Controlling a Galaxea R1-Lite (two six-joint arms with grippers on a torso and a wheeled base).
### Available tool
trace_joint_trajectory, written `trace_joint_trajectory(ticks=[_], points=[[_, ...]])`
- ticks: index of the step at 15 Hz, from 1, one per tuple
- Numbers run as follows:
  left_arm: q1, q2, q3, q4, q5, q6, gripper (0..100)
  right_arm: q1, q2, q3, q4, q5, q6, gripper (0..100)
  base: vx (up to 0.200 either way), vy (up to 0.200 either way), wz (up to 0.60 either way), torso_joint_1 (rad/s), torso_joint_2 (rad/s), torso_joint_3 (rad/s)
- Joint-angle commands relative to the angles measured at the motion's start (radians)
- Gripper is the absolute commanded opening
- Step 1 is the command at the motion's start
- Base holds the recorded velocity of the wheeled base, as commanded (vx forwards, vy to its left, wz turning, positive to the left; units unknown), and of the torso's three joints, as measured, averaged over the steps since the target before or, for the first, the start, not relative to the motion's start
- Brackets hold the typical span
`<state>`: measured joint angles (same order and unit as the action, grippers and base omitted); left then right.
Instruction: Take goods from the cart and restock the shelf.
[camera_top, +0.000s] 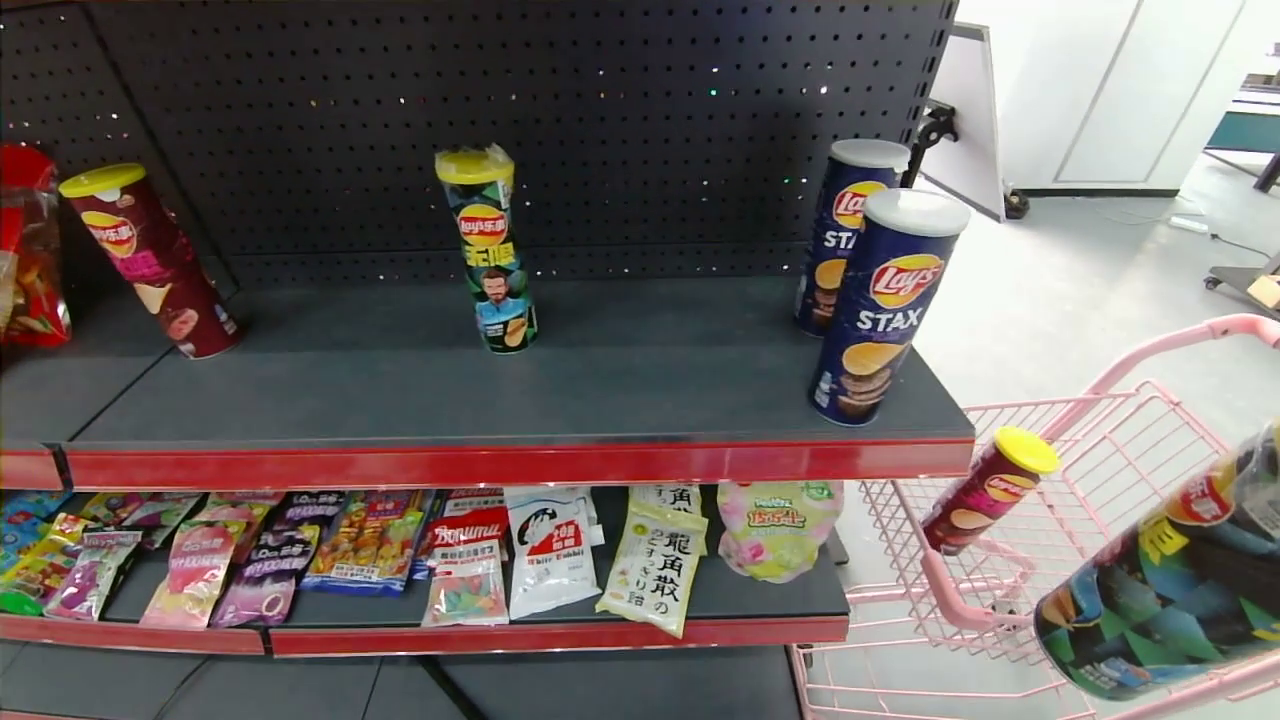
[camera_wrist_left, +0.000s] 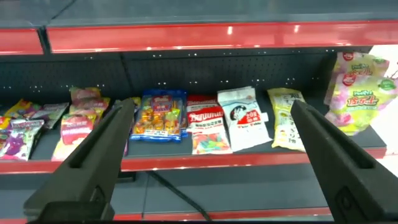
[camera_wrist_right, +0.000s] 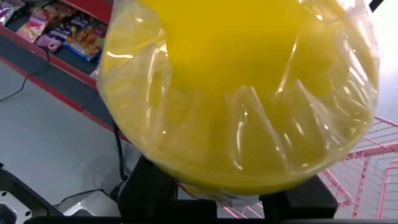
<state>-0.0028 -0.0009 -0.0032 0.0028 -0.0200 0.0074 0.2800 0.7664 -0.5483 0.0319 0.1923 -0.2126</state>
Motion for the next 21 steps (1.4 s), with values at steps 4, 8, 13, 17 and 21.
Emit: trace_joint_trajectory(ticks=[4, 8, 13, 17, 21], points=[[0.0, 0.001, 0.0, 0.0, 0.0, 0.0, 100, 0.015, -0.004, -0.001, 0.0, -0.001, -0.001, 0, 0.0, 0.2, 0.0, 0.004, 0.01, 0.002], [0.0, 0.001, 0.0, 0.0, 0.0, 0.0, 100, 0.018, 0.005, -0.005, 0.0, 0.001, -0.001, 0, 0.0, 0.2, 0.0, 0.001, 0.0, 0.004], [0.0, 0.001, 0.0, 0.0, 0.0, 0.0, 100, 0.062, 0.01, 0.001, 0.0, 0.01, -0.001, 0, 0.0, 0.16, 0.0, 0.005, 0.0, 0.005], [0.0, 0.001, 0.0, 0.0, 0.0, 0.0, 100, 0.064, 0.016, -0.002, 0.0, 0.012, -0.001, 0, 0.0, 0.0, 0.0, 0.0, 0.0, 0.0], [0.0, 0.001, 0.0, 0.0, 0.0, 0.0, 100, 0.064, 0.017, -0.004, 0.0, 0.013, -0.002, 0, 0.15, 0.0, 0.0, -0.003, 0.0, 0.002]])
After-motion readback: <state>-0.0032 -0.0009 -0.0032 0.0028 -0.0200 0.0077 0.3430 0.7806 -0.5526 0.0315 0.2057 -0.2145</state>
